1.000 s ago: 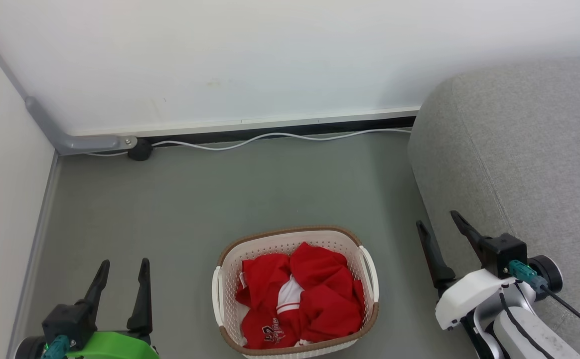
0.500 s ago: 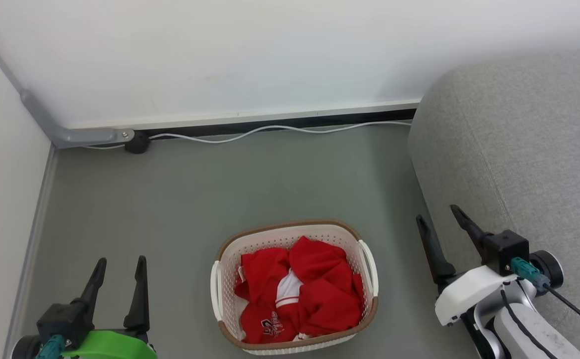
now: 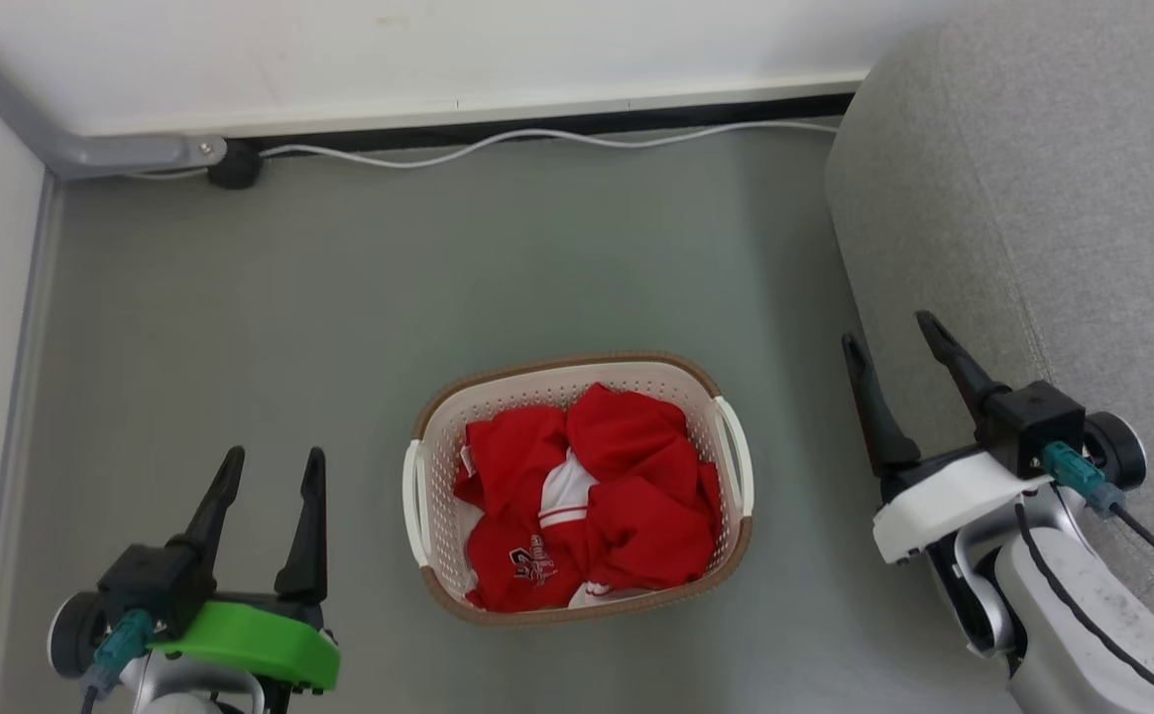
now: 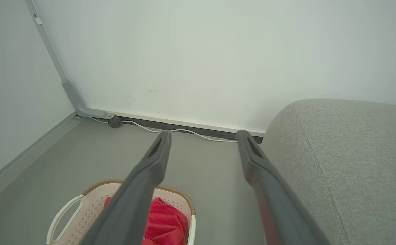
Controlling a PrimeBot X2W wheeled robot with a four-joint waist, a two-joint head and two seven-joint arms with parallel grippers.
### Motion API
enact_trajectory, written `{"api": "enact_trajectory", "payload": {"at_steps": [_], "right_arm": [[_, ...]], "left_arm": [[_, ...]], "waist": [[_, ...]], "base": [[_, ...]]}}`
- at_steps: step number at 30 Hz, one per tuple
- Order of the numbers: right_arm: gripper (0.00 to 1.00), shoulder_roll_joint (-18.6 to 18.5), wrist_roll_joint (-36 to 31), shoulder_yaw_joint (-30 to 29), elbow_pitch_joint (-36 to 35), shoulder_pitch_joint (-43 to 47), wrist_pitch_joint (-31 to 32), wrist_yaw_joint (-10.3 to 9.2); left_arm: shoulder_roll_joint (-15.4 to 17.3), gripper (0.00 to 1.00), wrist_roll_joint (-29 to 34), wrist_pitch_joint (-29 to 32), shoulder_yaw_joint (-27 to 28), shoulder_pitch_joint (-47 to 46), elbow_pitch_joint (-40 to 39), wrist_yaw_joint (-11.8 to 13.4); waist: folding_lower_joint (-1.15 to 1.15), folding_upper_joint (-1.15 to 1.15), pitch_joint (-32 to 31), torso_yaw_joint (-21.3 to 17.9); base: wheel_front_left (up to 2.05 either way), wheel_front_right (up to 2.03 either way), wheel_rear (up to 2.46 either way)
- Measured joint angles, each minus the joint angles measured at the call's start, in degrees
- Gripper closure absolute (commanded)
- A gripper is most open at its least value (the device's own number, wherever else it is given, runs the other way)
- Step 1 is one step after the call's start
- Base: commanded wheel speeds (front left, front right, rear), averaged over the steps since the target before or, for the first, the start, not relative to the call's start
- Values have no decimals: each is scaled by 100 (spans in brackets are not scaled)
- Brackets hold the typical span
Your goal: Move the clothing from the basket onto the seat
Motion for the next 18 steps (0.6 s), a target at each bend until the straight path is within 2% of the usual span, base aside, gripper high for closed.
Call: {"api": "enact_trajectory", "payload": {"at_steps": [10,18], "right_arm": [[0,-26,-236,-208,-281,-614,-8,-1],[0,126,-379,-236,-571,-1165,-8,-2]], "left_arm": [[-13,0,-31,197,-505,-792,-16,-62],[-14,0,-24,495,-927,-1538,-68,-65]], "waist": [[0,0,795,-34],[0,0,1439,-137]], "base": [[0,0,0],[0,0,0]]}}
